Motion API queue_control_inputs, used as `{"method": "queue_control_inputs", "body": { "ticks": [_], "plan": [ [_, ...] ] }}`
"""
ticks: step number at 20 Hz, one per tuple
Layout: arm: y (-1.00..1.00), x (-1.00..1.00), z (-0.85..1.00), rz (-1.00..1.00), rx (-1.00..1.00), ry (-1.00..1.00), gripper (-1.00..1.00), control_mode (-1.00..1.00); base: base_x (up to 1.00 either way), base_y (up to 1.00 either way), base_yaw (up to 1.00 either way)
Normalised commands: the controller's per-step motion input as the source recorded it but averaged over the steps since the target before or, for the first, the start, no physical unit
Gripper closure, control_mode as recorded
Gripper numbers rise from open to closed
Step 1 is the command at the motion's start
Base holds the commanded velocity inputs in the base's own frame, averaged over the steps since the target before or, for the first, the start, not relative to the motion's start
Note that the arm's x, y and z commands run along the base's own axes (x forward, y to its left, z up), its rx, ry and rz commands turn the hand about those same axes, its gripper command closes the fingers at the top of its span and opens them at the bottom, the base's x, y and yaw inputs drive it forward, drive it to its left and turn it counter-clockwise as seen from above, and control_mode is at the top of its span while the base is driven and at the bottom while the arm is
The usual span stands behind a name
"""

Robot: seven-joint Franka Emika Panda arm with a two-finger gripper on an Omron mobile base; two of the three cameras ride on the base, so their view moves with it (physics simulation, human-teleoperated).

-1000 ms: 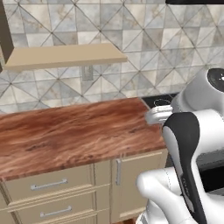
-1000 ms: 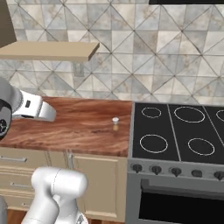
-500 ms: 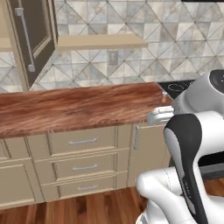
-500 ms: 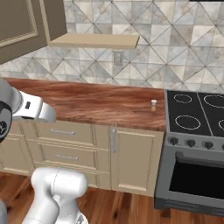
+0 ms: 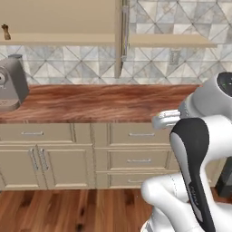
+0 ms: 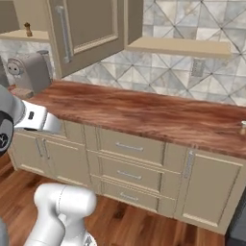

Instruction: Take 2 condiments from the cabinet and move them on the counter near the stove.Make sure the condiments are lined up with each other, next to each other.

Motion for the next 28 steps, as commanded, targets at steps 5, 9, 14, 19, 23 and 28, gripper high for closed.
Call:
{"method": "queue_control_inputs", "body": {
  "ticks": [5,9,14,19,23,28],
  "plan": [
    [0.00,0.00,0.00,0.00,0.00,0.00,-1.00,1.00,0.46,0.98,0.22],
    [0.00,0.00,0.00,0.00,0.00,0.00,-1.00,1.00,0.78,0.67,0.11],
    [0.00,0.00,0.00,0.00,0.00,0.00,-1.00,1.00,0.73,0.85,0.03],
    [0.00,0.00,0.00,0.00,0.00,0.00,-1.00,1.00,0.63,0.68,0.00],
    [0.00,0.00,0.00,0.00,0.00,0.00,-1.00,1.00,0.37,0.28,-0.05],
    [0.00,0.00,0.00,0.00,0.00,0.00,-1.00,1.00,0.25,0.23,-0.21]
  ]
}}
